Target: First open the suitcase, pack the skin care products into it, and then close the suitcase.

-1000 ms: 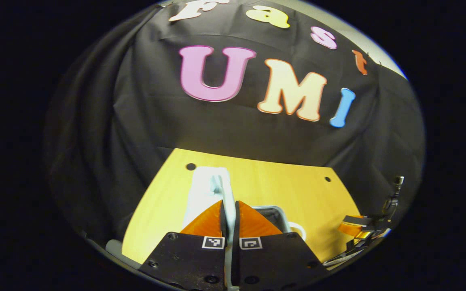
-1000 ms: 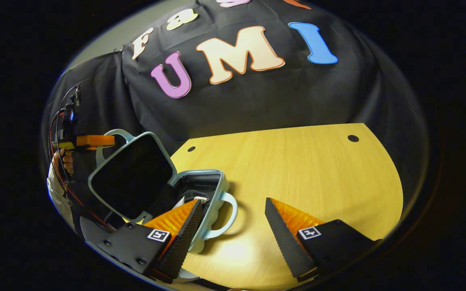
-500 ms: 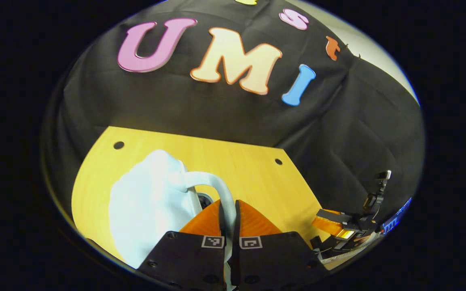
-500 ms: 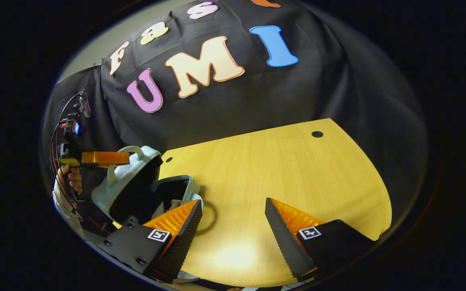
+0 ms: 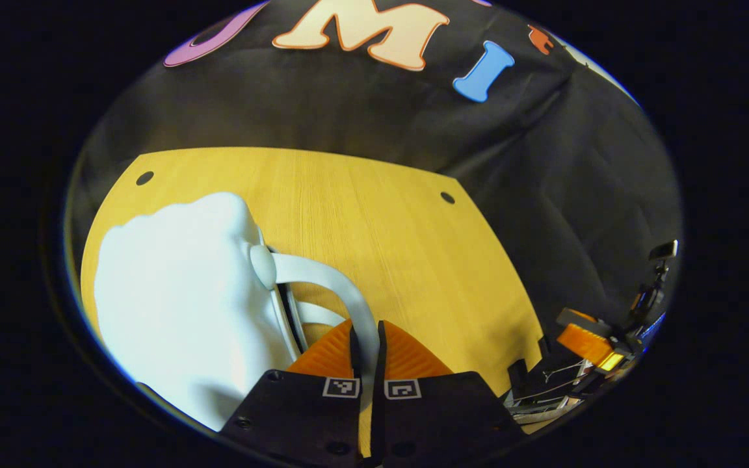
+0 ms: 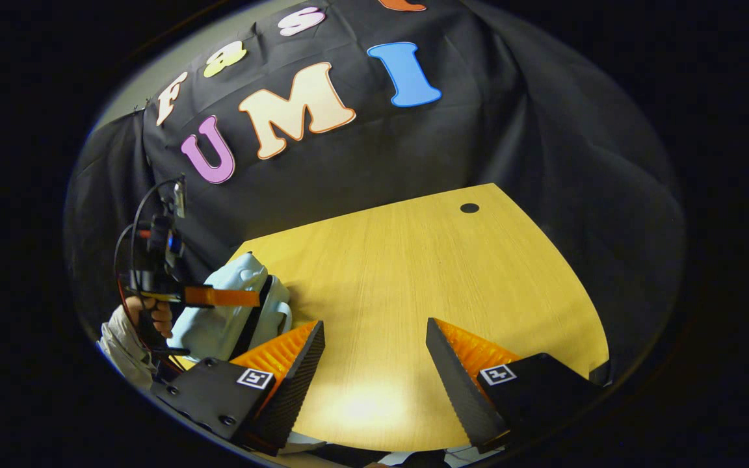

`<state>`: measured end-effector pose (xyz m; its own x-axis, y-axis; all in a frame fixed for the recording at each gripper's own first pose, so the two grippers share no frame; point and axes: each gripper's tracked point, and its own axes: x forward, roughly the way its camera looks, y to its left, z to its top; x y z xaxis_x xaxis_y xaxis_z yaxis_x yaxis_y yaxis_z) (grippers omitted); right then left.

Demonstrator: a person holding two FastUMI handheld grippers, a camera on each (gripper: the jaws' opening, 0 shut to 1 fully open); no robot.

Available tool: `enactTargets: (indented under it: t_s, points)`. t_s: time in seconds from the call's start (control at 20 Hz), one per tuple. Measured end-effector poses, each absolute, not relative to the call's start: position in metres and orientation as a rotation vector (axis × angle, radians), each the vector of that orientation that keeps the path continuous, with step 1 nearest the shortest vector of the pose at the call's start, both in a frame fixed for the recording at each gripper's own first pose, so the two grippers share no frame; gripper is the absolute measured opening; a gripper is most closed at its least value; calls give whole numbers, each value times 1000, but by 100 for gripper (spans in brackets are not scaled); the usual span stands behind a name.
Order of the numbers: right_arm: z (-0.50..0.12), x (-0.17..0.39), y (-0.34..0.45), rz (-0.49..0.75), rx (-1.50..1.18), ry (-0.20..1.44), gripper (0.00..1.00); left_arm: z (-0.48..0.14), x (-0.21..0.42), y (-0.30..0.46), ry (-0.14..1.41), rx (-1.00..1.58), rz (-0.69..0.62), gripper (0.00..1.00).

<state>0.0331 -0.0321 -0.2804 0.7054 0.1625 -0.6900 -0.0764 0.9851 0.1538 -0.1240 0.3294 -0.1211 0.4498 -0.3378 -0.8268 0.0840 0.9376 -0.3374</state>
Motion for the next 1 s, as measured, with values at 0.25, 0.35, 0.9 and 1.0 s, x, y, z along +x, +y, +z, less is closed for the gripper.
enactTargets:
  t_s: [0.25,0.35,0.9,1.0]
  points:
    - [-271,36,-37,129,107,759,99,-154,-126,326,1084,-89,-217,5]
    - [-266,38,-34,140,109,747,99,-141,-115,329,1004,-50,-163,15]
    - [-148,85,-22,141,22,354,99,63,-84,353,261,108,83,95]
    - [-113,91,-23,126,-22,244,99,80,-83,347,203,66,89,95]
